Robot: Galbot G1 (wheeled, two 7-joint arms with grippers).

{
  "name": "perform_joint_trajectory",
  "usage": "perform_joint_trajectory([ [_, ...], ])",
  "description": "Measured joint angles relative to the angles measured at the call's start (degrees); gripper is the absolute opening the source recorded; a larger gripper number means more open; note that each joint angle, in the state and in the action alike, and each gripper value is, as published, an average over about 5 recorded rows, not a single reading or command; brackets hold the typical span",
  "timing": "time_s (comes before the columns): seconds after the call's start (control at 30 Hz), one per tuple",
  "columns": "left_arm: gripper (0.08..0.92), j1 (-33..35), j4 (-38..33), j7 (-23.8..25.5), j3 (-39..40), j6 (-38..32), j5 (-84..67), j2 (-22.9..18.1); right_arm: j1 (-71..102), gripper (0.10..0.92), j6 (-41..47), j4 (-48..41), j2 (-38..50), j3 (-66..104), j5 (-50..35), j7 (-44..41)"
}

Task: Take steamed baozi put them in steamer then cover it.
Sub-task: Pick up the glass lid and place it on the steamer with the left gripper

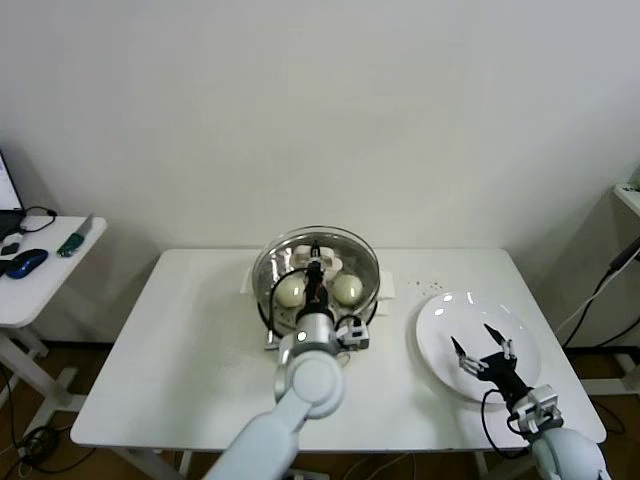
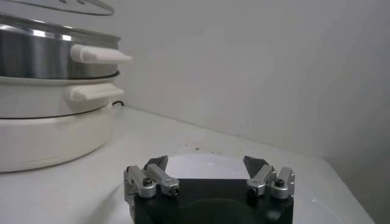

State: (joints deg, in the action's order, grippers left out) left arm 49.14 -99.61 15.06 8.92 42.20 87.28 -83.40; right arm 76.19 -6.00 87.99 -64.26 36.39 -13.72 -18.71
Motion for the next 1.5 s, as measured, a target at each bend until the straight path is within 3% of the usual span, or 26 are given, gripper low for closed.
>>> perform_joint_trajectory([
  [0.6, 0.141, -1.42, 5.92, -2.69, 0.18, -0.03, -2.06, -1.16, -0.13, 0.823, -0.39, -0.71, -0.36, 0.08, 0.85, -0.73],
  [1.37, 0.142, -1.74, 7.17, -4.38, 0.73, -0.03, -3.90, -0.20, -0.34, 0.823, -0.81, -1.21, -0.82, 0.06, 1.40, -1.43],
  [1.5, 0.208, -1.45, 6.31, -3.85, 0.99, 0.00, -4.49, 0.32, -0.38, 0.823, -0.61, -1.27, -0.80, 0.08, 1.41, -1.57],
])
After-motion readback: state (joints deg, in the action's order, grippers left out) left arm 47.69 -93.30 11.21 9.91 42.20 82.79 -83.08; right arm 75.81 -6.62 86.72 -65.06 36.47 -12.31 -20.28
